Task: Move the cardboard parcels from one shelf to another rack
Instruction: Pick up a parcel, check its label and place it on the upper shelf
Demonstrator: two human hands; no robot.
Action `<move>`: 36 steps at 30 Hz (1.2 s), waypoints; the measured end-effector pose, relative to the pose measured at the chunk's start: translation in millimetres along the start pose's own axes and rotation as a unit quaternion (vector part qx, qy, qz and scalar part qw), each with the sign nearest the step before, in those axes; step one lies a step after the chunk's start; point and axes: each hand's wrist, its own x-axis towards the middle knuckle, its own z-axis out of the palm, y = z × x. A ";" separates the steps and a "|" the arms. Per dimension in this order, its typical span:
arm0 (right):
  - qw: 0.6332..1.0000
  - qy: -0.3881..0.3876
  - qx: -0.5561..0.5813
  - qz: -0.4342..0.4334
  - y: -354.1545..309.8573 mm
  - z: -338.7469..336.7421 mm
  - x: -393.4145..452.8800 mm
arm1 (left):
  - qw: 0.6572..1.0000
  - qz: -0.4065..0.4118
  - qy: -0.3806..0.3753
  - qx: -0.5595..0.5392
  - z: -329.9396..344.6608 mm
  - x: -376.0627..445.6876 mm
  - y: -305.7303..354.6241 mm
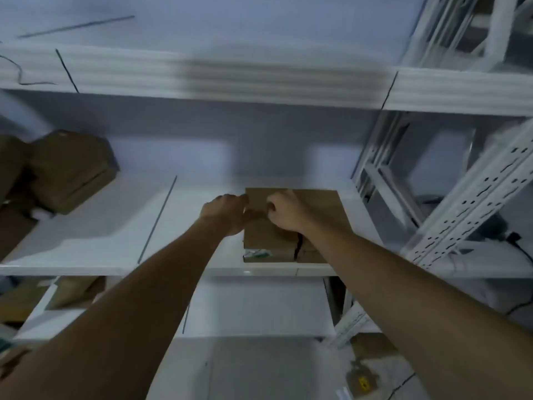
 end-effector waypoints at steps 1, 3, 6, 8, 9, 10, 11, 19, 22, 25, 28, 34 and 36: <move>0.999 -0.035 -0.003 0.004 1.3 12.2 6.4 | 1.000 -0.015 -0.011 -0.011 9.1 6.2 -3.2; 0.995 -0.088 -0.045 0.017 -0.2 34.2 15.2 | 0.999 -0.027 -0.031 -0.033 31.7 17.4 -10.8; 0.992 -0.078 -0.097 0.025 -13.3 51.4 19.7 | 0.994 -0.029 -0.056 -0.092 53.1 27.9 -18.9; 0.992 -0.076 -0.088 0.052 -21.4 56.7 24.1 | 0.990 -0.028 -0.070 -0.117 57.0 34.6 -26.6; 0.991 -0.077 -0.086 0.062 -25.3 58.9 25.1 | 0.988 -0.027 -0.070 -0.133 59.7 38.7 -30.9; 0.991 -0.076 -0.083 0.075 -29.6 61.3 24.8 | 0.986 -0.031 -0.070 -0.148 59.6 39.8 -34.7; 0.991 -0.072 -0.079 0.084 -32.1 65.8 24.9 | 0.984 -0.029 -0.069 -0.160 60.3 39.9 -38.4; 0.985 0.002 -0.074 0.154 -47.5 77.9 25.4 | 0.971 -0.034 -0.040 -0.233 64.8 34.7 -72.8; 0.982 0.025 -0.035 0.185 -47.6 75.4 26.2 | 0.941 -0.081 -0.023 -0.327 57.7 34.4 -81.8; 0.974 0.069 0.020 0.217 -50.4 75.4 24.0 | 0.908 -0.123 -0.040 -0.399 56.0 30.8 -89.8; 0.962 0.109 0.120 0.219 -52.7 77.5 25.2 | 0.839 -0.174 -0.054 -0.512 60.1 28.3 -96.2; 0.602 0.111 0.757 0.229 -72.8 66.2 8.8 | 0.638 -0.203 -0.174 -0.722 57.1 9.7 -109.8; 0.537 0.082 0.805 0.238 -78.3 68.0 2.6 | 0.597 -0.170 -0.183 -0.762 55.5 1.9 -114.7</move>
